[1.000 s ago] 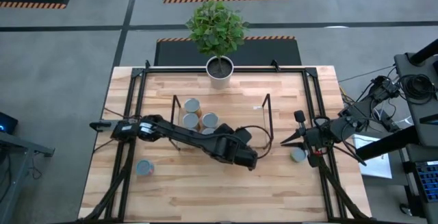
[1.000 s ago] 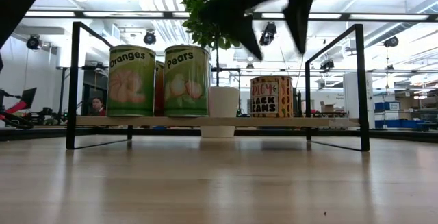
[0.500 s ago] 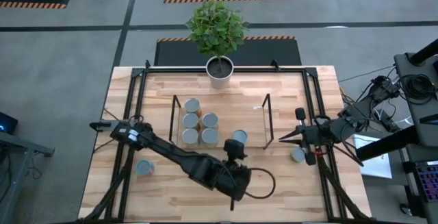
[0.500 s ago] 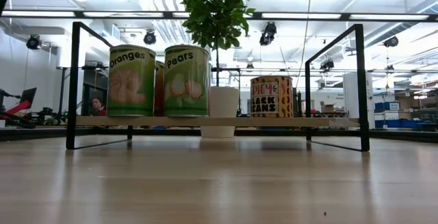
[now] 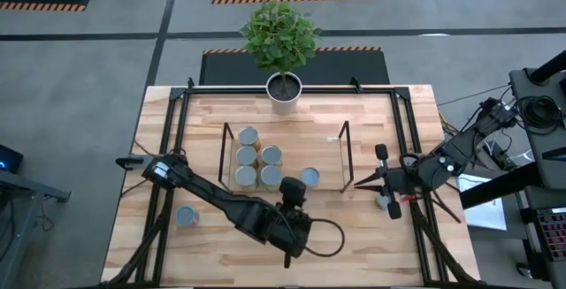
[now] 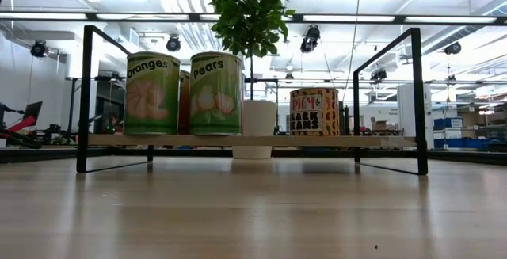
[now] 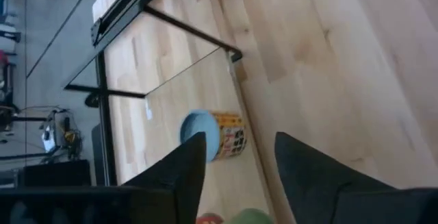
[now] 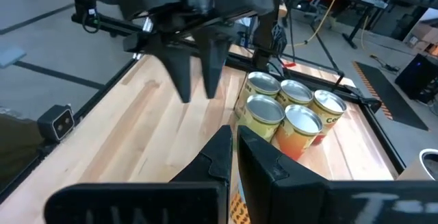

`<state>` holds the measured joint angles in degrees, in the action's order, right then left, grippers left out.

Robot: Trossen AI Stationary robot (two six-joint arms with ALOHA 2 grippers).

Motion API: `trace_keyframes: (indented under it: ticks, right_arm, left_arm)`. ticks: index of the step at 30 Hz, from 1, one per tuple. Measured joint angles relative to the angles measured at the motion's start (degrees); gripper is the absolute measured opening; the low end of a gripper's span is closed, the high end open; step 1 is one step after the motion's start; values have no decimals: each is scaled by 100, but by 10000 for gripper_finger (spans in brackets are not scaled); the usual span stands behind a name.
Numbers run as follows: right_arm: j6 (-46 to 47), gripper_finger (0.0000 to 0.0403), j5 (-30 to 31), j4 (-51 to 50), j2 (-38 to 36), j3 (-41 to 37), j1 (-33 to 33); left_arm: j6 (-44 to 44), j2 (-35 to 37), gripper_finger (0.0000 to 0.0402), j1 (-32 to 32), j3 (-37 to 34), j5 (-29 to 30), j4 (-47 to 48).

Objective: Pick and place cans onto a shelf
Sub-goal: Put the canned spicy black beans on the shelf

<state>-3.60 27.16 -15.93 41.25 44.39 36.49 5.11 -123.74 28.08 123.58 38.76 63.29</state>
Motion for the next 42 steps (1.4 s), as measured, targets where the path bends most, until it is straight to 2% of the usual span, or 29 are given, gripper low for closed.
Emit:
trace_keyframes:
  ticks: [4,7,14,19,23,28,35,42]
  right_arm:
    - [84,13,3,29,222,115,-2]
    - [246,13,84,42,408,243,-4]
    - [647,13,895,-55,988,571,-30]
    - [1325,13,934,-907,1435,1279,-264]
    - [1750,13,840,-1762,1920,1925,-624]
    - [2137,13,209,-2508,2603,2645,-1295]
    - [2281,13,-1211,-2877,3528,3196,-2138]
    - [2537,13,-1583,-3109,4319,3531,-2453]
  left_arm:
    - [23,581,131,13,-991,109,-725]
    - [153,1221,116,27,-1962,121,-1709]
    - [984,2665,90,37,-4092,303,-4316]
    - [1728,3550,78,31,-5116,492,-5959]
    - [2088,4162,77,31,-5796,499,-6929]
    - [1967,4779,77,31,-6433,588,-7379]
    - [1818,5200,77,33,-6888,586,-7436]
    - [1852,5196,77,33,-6915,584,-7436]
